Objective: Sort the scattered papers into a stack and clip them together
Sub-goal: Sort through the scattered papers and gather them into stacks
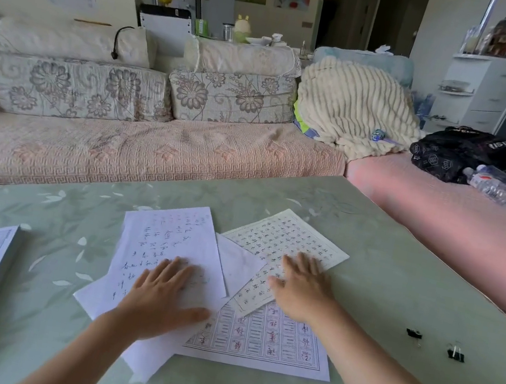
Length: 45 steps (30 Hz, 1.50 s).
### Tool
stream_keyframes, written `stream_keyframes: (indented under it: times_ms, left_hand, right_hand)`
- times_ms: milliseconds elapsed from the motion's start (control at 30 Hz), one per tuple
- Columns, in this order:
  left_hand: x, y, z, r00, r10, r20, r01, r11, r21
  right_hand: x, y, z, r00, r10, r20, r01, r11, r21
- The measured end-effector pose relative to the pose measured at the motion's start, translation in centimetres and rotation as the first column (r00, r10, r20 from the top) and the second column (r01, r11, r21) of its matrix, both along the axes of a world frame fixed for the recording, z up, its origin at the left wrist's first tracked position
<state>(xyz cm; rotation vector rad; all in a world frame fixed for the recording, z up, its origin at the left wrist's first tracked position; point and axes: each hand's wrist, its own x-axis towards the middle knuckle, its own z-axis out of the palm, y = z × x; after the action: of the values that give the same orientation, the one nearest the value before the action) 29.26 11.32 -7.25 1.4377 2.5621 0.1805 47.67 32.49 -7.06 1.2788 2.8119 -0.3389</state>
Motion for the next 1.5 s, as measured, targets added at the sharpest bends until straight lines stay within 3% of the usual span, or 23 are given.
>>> stream_keyframes:
  times_ms: [133, 233, 333, 467, 567, 667, 767, 867, 967, 1133, 1333, 1500]
  left_hand:
    - [-0.9, -1.0, -0.2, 0.999, 0.032, -0.004, -0.032, 0.998, 0.046]
    - [-0.7, -0.6, 0.0, 0.998, 0.066, 0.004, -0.066, 0.998, 0.011]
    - [0.3, 0.3, -0.1, 0.998, -0.048, -0.047, 0.049, 0.999, 0.024]
    - [2.0, 1.8, 0.0, 0.981, -0.189, -0.053, 0.195, 0.967, 0.163]
    - [1.4, 1.9, 0.1, 0.981, -0.022, -0.191, 0.066, 0.971, 0.230]
    - [-0.2, 0.5, 0.0, 0.964, 0.213, -0.161, -0.205, 0.976, 0.068]
    - [-0.5, -0.1, -0.8, 0.990, 0.137, -0.036, -0.138, 0.990, -0.021]
    - [-0.5, 0.9, -0.9, 0.996, 0.085, 0.028, -0.086, 0.996, 0.036]
    - [-0.8, 1.2, -0.9, 0.998, 0.067, 0.006, -0.067, 0.994, 0.082]
    - [-0.3, 1.0, -1.5, 0.998, 0.043, -0.051, -0.034, 0.988, 0.154]
    - [-0.4, 0.8, -1.5, 0.999, 0.016, -0.041, -0.009, 0.986, 0.164]
    - [-0.4, 0.5, -1.0, 1.000, 0.015, 0.001, -0.015, 0.984, 0.175]
  right_hand:
    - [0.5, 0.1, 0.6, 0.966, 0.256, -0.045, -0.259, 0.961, -0.095]
    - [0.4, 0.2, 0.5, 0.940, 0.323, -0.106, -0.337, 0.927, -0.167]
    - [0.2, 0.4, 0.5, 0.957, 0.219, -0.192, -0.245, 0.962, -0.123]
    - [0.6, 1.3, 0.5, 0.995, 0.045, -0.092, -0.048, 0.998, -0.033]
    - [0.6, 1.9, 0.0, 0.995, 0.056, -0.079, -0.060, 0.997, -0.052]
    - [0.4, 1.6, 0.2, 0.997, 0.026, -0.073, -0.028, 0.999, -0.033]
    - [0.1, 0.7, 0.7, 0.994, 0.112, -0.017, -0.112, 0.992, -0.056]
    - [-0.4, -0.3, 1.3, 0.985, 0.145, -0.088, -0.155, 0.982, -0.111]
    - [-0.7, -0.9, 2.2, 0.945, 0.011, -0.327, -0.092, 0.968, -0.234]
    - [-2.5, -0.4, 3.9, 0.812, -0.294, -0.503, 0.023, 0.879, -0.477]
    - [-3.9, 1.1, 4.0, 0.739, -0.523, -0.425, 0.192, 0.768, -0.611]
    - [-4.1, 1.5, 3.7, 0.773, -0.485, -0.410, 0.139, 0.759, -0.636]
